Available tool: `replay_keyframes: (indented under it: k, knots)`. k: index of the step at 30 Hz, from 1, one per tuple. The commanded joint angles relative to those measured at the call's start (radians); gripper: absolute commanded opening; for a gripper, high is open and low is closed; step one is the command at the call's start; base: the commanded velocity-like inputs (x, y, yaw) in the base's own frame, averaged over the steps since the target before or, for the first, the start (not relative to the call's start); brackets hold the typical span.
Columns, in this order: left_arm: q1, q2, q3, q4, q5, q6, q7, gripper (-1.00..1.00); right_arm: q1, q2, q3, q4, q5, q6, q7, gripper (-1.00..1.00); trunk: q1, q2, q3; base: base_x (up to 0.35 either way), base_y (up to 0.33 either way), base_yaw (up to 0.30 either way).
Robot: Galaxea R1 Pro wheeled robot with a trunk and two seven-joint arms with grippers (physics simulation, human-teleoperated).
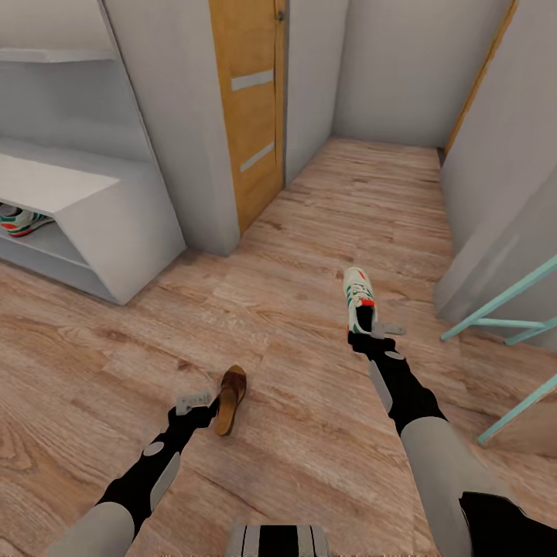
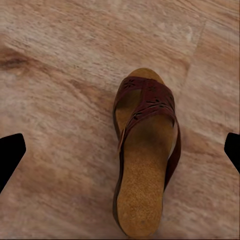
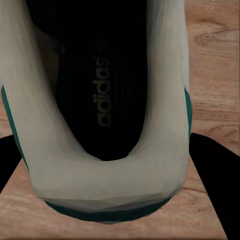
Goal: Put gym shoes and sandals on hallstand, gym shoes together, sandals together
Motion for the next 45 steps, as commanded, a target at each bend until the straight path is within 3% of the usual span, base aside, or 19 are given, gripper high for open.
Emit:
replay_keyframes:
  k: [1, 9, 15, 20, 21, 25, 29, 45]
  knots:
    - [-0.001, 0.001, -0.003, 0.004, 0.010, -0.007, -0.003, 1.00, 0.000, 0.001, -0.002, -0.002, 0.002, 0.006, -0.001, -1.00, 0.000, -0.001, -0.006, 0.000, 0.000, 0.000]
    - [0.000, 0.000, -0.009, 0.015, 0.010, -0.020, -0.003, 1.00, 0.000, 0.001, -0.003, -0.002, 0.002, 0.006, -0.001, -1.00, 0.004, -0.002, -0.050, 0.000, 0.000, 0.000]
    - [-0.001, -0.001, -0.070, 0.015, 0.010, -0.020, -0.003, 1.00, 0.000, 0.001, -0.004, -0.003, 0.001, 0.029, 0.000, -1.00, 0.006, -0.004, -0.083, 0.000, 0.000, -0.087]
    - [0.000, -0.002, -0.079, 0.014, 0.010, -0.020, -0.003, 1.00, 0.000, 0.003, -0.004, -0.159, 0.001, 0.152, -0.001, -1.00, 0.008, -0.005, -0.103, 0.000, 0.000, -0.065]
    - [0.000, -0.002, -0.080, 0.014, 0.010, -0.020, -0.003, 1.00, 0.000, 0.003, -0.002, -0.281, 0.001, 0.184, -0.001, -1.00, 0.008, -0.005, -0.103, 0.000, 0.000, -0.011]
    - [0.000, -0.002, -0.080, 0.014, 0.010, -0.020, -0.003, 1.00, 0.000, 0.003, -0.001, -0.360, 0.001, 0.196, -0.001, -1.00, 0.008, -0.005, -0.104, 0.000, 0.000, -0.005]
    - [0.000, -0.001, -0.080, 0.014, 0.010, -0.020, -0.003, 1.00, 0.000, 0.004, 0.001, -0.373, 0.001, 0.198, -0.001, -1.00, 0.008, -0.005, -0.104, 0.000, 0.000, 0.000]
    - [-0.004, 0.001, -0.078, 0.006, 0.010, -0.020, -0.003, 1.00, 0.000, 0.006, 0.001, -0.382, 0.001, 0.200, -0.001, -1.00, 0.015, -0.009, -0.188, 0.000, 0.000, 0.000]
